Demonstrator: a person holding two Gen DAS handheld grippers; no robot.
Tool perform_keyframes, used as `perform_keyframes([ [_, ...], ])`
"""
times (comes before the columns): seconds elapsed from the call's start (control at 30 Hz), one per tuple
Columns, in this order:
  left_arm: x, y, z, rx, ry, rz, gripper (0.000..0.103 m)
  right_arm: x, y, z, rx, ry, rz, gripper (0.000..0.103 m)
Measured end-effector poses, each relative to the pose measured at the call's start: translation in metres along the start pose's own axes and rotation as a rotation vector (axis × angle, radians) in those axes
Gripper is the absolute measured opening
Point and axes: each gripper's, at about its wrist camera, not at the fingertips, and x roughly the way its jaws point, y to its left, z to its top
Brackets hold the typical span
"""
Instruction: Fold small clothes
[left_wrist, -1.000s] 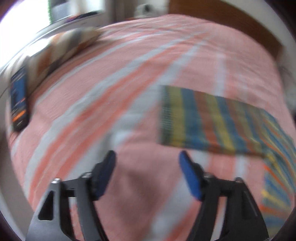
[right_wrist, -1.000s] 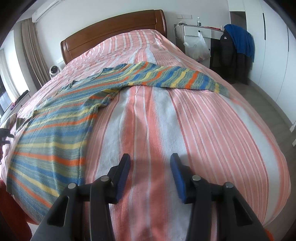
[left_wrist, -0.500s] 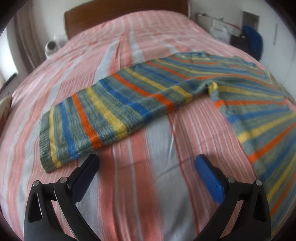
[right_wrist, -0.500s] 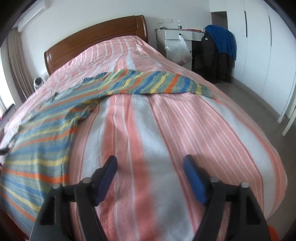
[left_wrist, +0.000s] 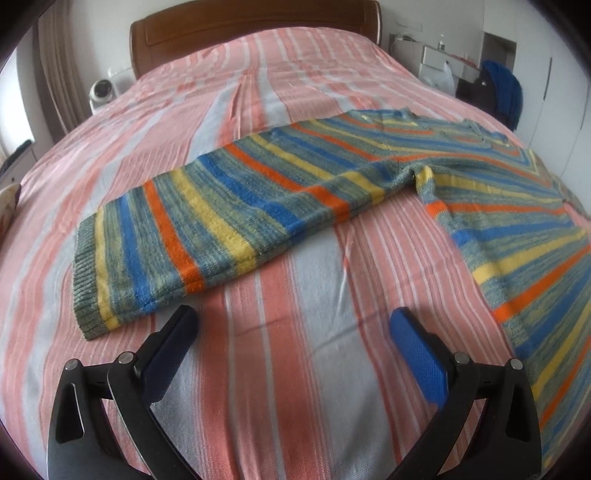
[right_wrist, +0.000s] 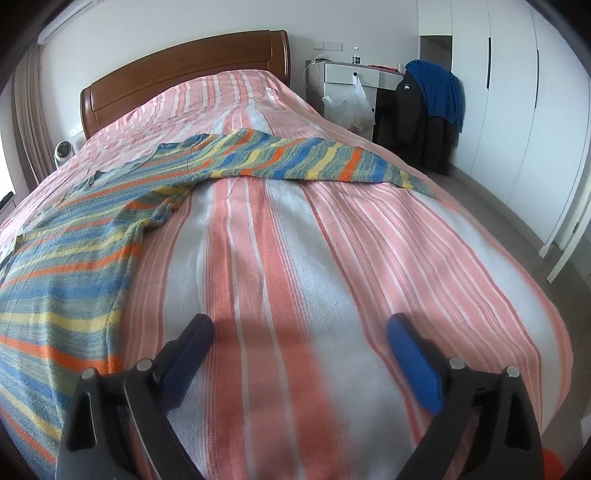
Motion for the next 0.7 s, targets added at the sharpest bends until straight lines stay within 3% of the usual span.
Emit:
perform_keyframes([
  [0.37, 0.0, -0.001, -0.001, -0.003, -0.002, 0.003, 0.103, 0.0, 0.0, 0.0, 0.0, -0.004, 0.001, 0.095],
  [0.53, 0.006, -0.002, 0.012, -0.031, 0.077, 0.025, 0.103, 0.0, 0.0, 0.001, 0.0, -0.008, 0.003, 0.096],
  [0.7, 0.008, -0.007, 0.009, -0.054, 0.021, 0.075, 0.103, 0.001, 0.001, 0.001, 0.0, -0.009, 0.004, 0.096],
])
